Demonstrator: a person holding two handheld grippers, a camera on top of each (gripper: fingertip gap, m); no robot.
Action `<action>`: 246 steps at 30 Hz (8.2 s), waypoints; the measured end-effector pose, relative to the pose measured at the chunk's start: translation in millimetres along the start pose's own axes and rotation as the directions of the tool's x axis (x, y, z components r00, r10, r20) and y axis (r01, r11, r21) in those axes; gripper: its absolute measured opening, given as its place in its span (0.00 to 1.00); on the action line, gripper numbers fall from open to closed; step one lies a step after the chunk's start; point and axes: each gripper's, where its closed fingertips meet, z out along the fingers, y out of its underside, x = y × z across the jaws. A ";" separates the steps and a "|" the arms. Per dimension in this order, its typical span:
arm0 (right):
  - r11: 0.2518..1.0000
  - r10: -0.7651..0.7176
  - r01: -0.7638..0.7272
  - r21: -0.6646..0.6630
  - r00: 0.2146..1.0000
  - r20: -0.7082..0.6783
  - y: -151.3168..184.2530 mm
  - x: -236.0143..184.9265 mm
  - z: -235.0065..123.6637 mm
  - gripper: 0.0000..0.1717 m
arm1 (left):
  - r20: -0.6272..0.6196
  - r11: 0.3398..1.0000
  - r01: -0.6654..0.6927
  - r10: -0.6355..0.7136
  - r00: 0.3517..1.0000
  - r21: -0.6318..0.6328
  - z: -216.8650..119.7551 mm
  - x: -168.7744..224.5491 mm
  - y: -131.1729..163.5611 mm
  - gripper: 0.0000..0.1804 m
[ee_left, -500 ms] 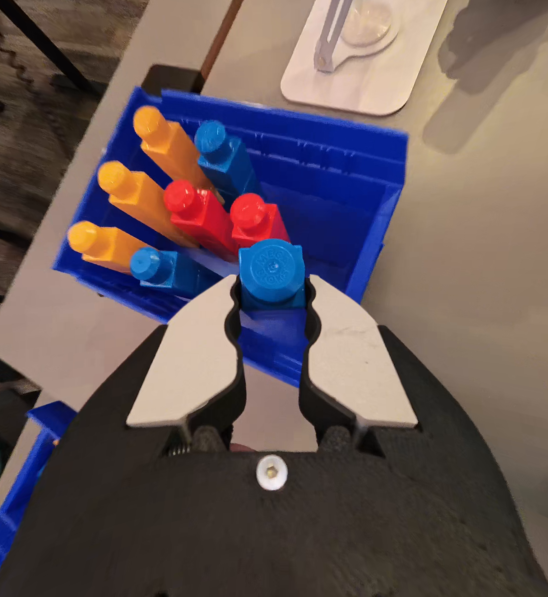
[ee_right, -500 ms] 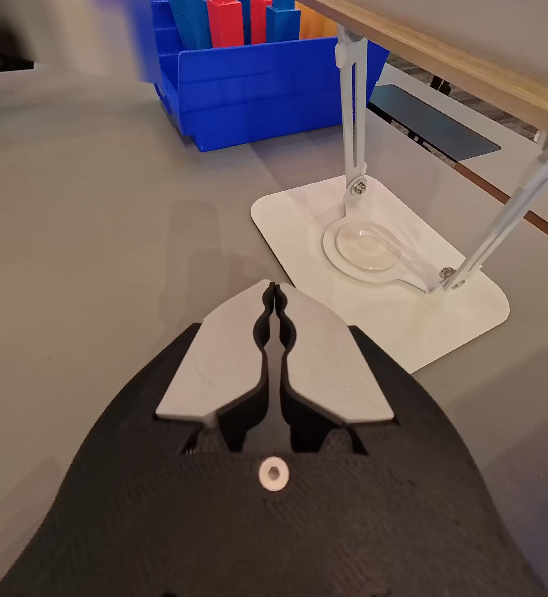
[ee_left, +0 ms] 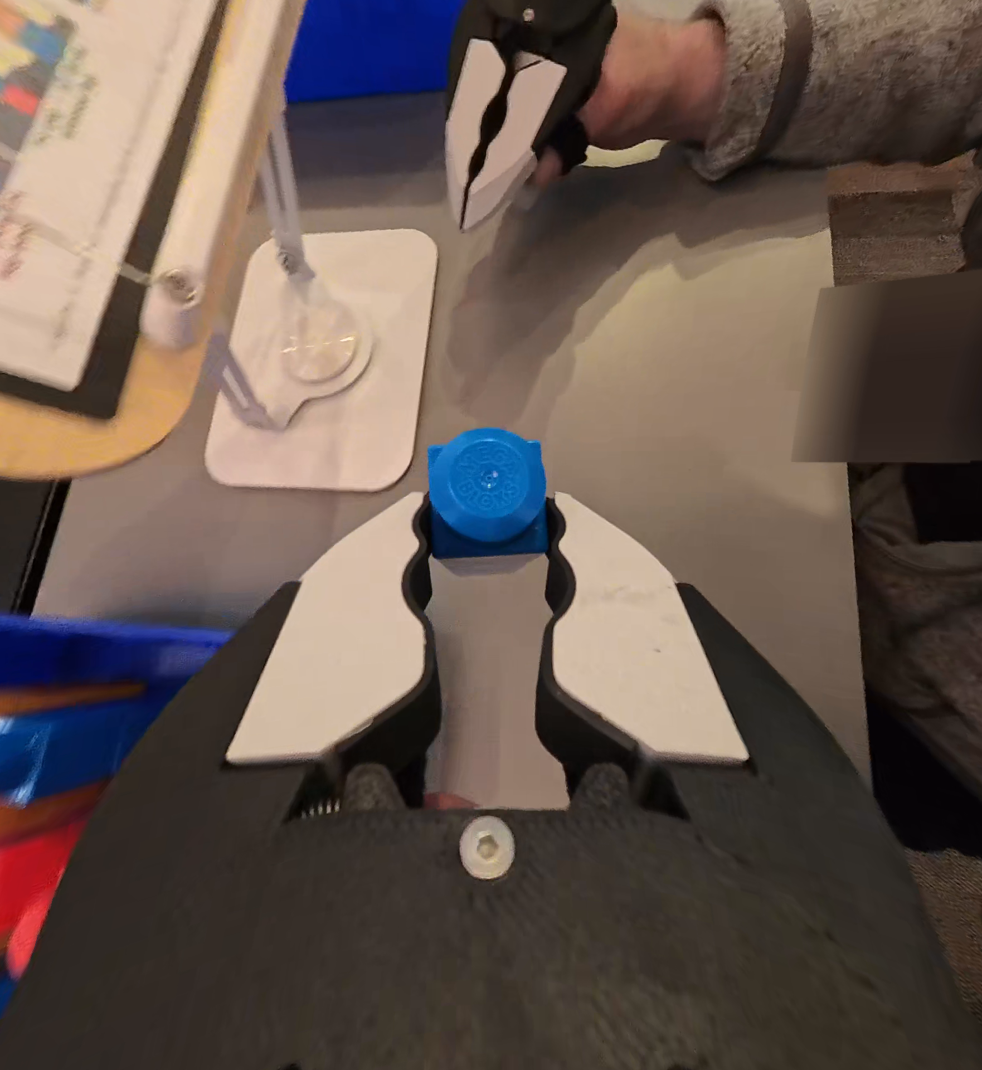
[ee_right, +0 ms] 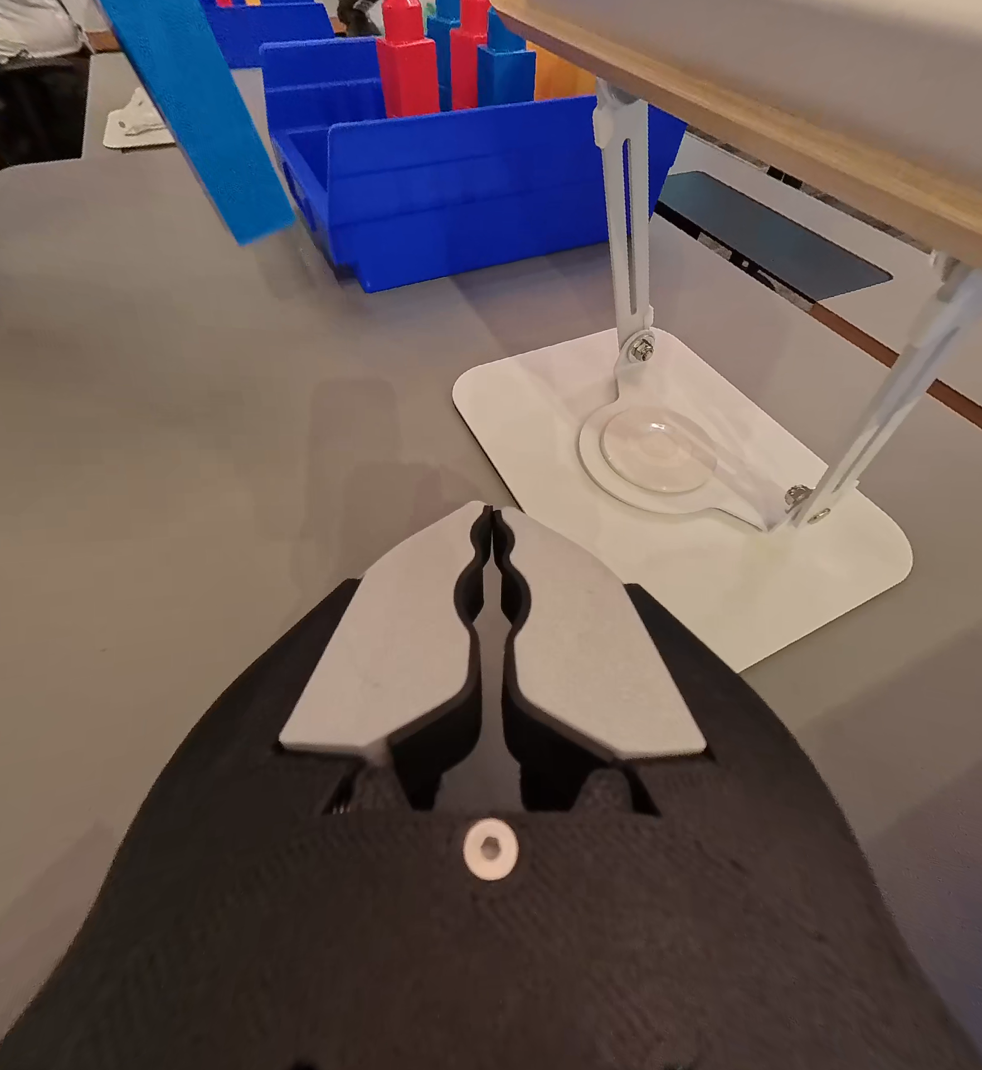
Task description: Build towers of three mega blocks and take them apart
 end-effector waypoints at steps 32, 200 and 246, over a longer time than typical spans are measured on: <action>0.999 0.007 -0.006 0.051 1.000 -0.018 -9.0 7.1 -14.4 0.00 | -0.186 1.000 0.014 -0.010 0.982 0.022 117.5 15.2 -16.5 0.35; 0.745 0.163 -0.440 -0.501 0.849 -0.503 110.2 338.7 -79.7 0.00 | -0.267 0.986 0.043 -0.085 0.960 -0.158 178.6 23.6 22.7 0.22; 0.994 -0.061 0.018 0.112 0.918 0.392 -94.7 -67.6 28.1 0.21 | -0.304 0.970 0.176 -0.119 0.945 0.168 153.1 19.0 -30.8 0.36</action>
